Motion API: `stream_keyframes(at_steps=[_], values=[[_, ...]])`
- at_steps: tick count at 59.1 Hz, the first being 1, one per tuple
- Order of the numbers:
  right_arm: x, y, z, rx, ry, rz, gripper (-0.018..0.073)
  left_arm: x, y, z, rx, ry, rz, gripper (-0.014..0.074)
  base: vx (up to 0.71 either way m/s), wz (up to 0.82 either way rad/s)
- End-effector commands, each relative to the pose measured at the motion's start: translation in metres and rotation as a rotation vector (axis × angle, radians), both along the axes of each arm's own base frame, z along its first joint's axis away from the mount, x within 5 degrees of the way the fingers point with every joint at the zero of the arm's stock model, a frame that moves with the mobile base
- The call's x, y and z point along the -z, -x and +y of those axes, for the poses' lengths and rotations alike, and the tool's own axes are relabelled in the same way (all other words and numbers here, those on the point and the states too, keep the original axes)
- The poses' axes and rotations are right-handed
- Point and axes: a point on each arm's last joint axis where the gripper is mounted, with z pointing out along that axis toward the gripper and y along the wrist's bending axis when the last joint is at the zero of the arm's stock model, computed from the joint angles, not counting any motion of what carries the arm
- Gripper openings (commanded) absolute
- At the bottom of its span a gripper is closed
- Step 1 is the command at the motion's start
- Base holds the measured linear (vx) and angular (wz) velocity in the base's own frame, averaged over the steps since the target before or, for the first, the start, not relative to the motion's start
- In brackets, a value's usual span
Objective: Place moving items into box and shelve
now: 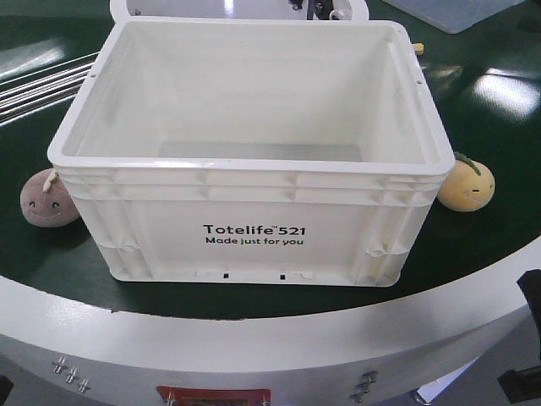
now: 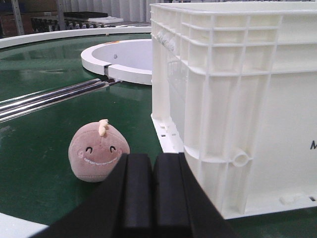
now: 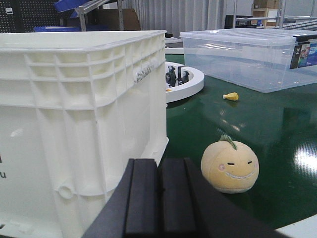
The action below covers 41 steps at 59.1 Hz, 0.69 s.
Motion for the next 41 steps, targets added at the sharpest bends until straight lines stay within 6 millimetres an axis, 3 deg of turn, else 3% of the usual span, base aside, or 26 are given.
stream_keyframes(at_steps=[1,41], values=[[-0.0017,0.0000,-0.0005,0.005,-0.008,-0.074,-0.0016,0.0000,-0.0001,-0.0009,0.011,0.017,-0.071,-0.0022,0.00,0.00],[-0.0017,0.0000,-0.0005,0.005,-0.008,-0.074,-0.0016,-0.0003,-0.0001,-0.0010,0.011,0.017,-0.074,-0.0022,0.00,0.00]])
